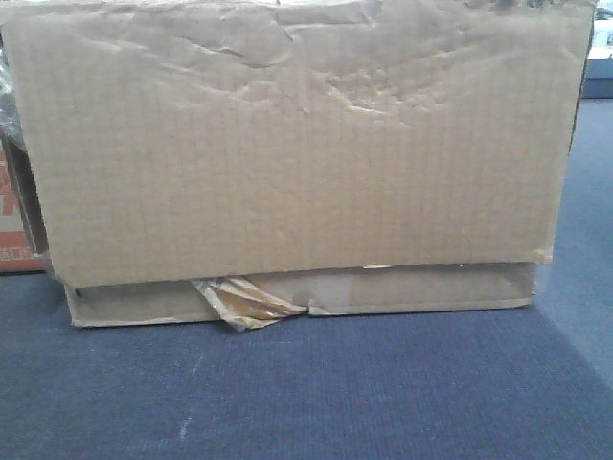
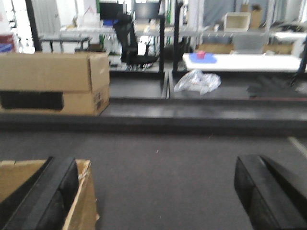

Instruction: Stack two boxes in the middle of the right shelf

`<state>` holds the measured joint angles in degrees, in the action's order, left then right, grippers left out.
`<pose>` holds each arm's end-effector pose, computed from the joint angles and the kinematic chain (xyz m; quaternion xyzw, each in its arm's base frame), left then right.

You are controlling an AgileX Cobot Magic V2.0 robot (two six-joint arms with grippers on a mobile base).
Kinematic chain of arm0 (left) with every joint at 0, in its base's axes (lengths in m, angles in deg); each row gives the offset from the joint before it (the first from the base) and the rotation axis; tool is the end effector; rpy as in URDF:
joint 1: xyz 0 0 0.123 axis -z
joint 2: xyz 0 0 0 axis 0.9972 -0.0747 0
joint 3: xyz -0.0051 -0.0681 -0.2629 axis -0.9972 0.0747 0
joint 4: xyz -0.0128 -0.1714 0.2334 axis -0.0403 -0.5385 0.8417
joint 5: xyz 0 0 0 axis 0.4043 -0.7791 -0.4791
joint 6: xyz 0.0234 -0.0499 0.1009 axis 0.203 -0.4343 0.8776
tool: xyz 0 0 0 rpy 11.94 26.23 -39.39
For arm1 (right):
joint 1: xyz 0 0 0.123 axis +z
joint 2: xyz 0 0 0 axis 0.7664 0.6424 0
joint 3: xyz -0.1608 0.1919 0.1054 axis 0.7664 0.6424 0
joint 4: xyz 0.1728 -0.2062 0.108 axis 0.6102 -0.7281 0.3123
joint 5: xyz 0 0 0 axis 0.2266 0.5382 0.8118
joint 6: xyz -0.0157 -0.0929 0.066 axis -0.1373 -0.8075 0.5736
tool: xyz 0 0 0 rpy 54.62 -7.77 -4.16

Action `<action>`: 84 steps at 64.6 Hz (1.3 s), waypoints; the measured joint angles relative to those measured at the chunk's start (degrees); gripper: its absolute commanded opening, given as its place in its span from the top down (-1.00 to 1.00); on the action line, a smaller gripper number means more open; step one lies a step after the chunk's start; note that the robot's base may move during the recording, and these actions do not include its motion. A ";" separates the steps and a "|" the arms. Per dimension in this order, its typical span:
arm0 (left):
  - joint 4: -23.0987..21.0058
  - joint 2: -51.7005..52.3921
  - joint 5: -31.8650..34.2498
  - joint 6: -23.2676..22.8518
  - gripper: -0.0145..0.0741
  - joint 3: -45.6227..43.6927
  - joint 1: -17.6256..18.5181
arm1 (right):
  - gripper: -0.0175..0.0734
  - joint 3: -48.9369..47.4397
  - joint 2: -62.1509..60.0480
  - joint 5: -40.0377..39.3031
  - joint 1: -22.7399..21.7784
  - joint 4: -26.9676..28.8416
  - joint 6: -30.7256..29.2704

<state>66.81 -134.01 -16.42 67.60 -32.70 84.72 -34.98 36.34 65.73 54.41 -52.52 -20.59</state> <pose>0.2338 0.0086 0.4569 -0.0063 0.7678 0.0314 0.6399 0.2462 0.0229 0.4540 -0.0243 0.7183 0.0538 0.6932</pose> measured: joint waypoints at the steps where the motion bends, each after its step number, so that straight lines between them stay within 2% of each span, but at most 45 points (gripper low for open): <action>1: 0.00 -0.80 -1.17 0.00 -0.38 -0.60 0.00 | -0.64 0.00 0.19 0.16 0.25 0.00 0.00; 16: 0.24 -15.68 -23.03 1.26 -0.38 -13.76 -0.83 | -0.64 0.00 2.43 4.17 4.15 0.23 0.00; 24: 0.36 -22.91 -31.20 5.22 -0.39 -19.26 -4.20 | -0.64 0.00 2.94 7.51 5.34 0.23 0.00; 28: -0.25 -27.09 -34.35 8.28 -0.50 -21.23 -7.03 | -0.64 0.00 2.98 9.58 5.81 0.23 0.00; 34: -2.38 -31.34 -35.56 11.81 -0.66 -21.71 -10.75 | -0.64 0.00 2.98 11.03 5.95 0.23 0.00; 43: -6.06 -37.05 -35.24 17.25 -0.67 -21.86 -14.51 | -0.64 0.00 2.98 11.67 6.00 0.23 0.00; 57: -7.47 -44.30 -31.37 19.19 -0.58 -21.97 -15.19 | -0.64 0.00 2.98 11.99 6.00 0.23 0.00; 63: -7.60 -46.98 -30.35 19.32 -0.48 -21.97 -15.19 | -0.64 0.00 2.98 12.24 6.00 0.23 0.00; 68: -7.60 -48.75 -29.94 19.44 -0.28 -21.97 -15.19 | -0.64 0.00 2.98 12.73 6.00 0.23 0.00; 75: -7.60 -50.23 -29.66 19.55 0.13 -21.97 -15.19 | -0.64 0.00 2.98 12.87 6.00 0.23 0.00; 84: -7.75 -50.38 -29.35 19.55 0.82 -21.97 -15.19 | -0.64 0.00 2.98 12.98 6.00 0.23 0.00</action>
<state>59.07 -184.39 -45.77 87.15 -54.67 69.52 -34.98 39.32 78.71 60.41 -52.29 -20.59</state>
